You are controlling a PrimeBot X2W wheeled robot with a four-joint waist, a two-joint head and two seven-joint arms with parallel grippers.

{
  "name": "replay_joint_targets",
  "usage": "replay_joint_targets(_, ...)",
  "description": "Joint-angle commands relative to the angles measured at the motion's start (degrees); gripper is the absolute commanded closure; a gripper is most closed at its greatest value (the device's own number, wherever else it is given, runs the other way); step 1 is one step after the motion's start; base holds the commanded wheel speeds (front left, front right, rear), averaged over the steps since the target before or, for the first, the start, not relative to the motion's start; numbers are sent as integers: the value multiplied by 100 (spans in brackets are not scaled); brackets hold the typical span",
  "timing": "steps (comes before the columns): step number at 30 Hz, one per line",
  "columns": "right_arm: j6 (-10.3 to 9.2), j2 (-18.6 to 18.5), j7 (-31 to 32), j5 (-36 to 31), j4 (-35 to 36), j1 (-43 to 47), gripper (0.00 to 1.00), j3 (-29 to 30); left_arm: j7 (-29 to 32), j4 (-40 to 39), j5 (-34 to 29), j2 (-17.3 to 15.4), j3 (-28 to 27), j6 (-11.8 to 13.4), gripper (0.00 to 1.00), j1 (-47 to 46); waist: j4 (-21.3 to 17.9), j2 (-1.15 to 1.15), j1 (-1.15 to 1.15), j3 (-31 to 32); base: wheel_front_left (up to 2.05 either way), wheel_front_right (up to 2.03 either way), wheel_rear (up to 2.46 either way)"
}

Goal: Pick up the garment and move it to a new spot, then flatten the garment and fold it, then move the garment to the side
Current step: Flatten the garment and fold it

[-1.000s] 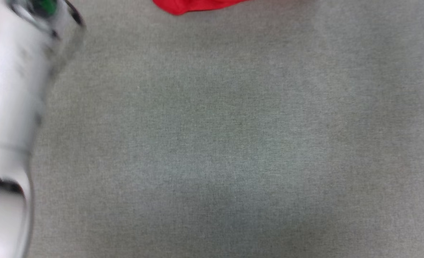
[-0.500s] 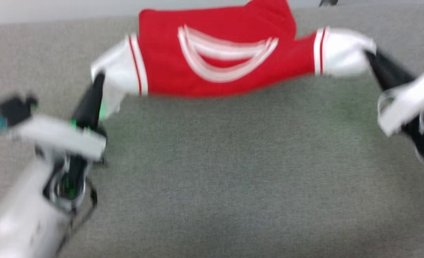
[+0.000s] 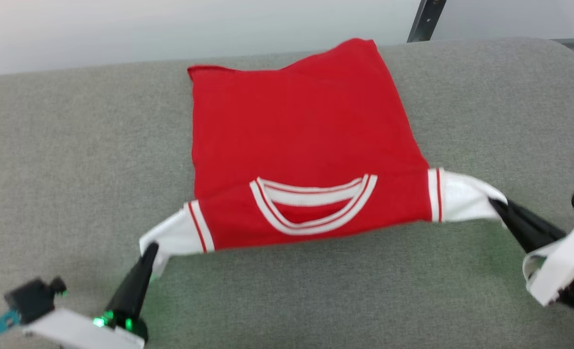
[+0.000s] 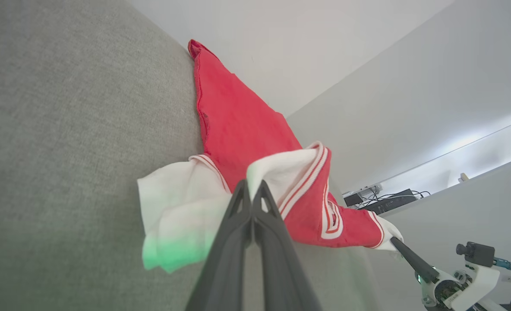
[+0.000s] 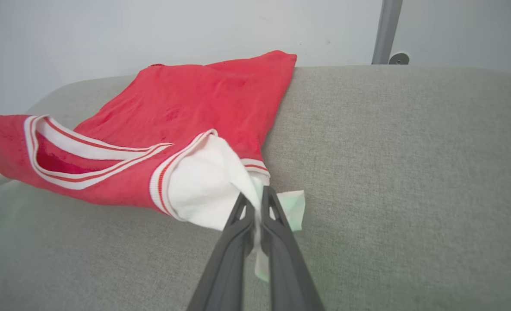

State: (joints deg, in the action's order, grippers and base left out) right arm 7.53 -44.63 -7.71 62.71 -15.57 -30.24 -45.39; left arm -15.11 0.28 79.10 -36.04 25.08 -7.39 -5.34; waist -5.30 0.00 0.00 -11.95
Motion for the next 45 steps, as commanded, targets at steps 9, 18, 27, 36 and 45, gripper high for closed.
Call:
replay_joint_targets(9, -7, 81, 596, -455, 781, 1480, 100, 1075, -2, -572, -105, -290, -139, 112, 100, 1180, -88, 0, 0, -32, 0, 0, 0)
replay_joint_targets(18, -8, 552, 1358, -1074, 1075, 2529, 100, 2183, 151, -472, -251, -284, 39, 261, 100, 1633, -103, 0, 0, -140, 0, 0, 0)
replay_joint_targets(27, -8, 1085, 1895, -1751, 1130, 2860, 100, 2737, 393, -72, -423, -178, 296, 336, 100, 1346, -11, 0, 0, -243, 0, 0, 0)
replay_joint_targets(36, -8, 1372, 2228, -2215, 1066, 2871, 100, 2874, 472, 80, -633, -146, 413, 434, 100, 1149, -37, 0, 0, -351, 0, 0, 0)
replay_joint_targets(45, -8, 1428, 2242, -2532, 1256, 2715, 0, 3117, 456, 101, -737, -71, 479, 465, 100, 1019, -85, 0, 0, -400, 0, 0, 0)
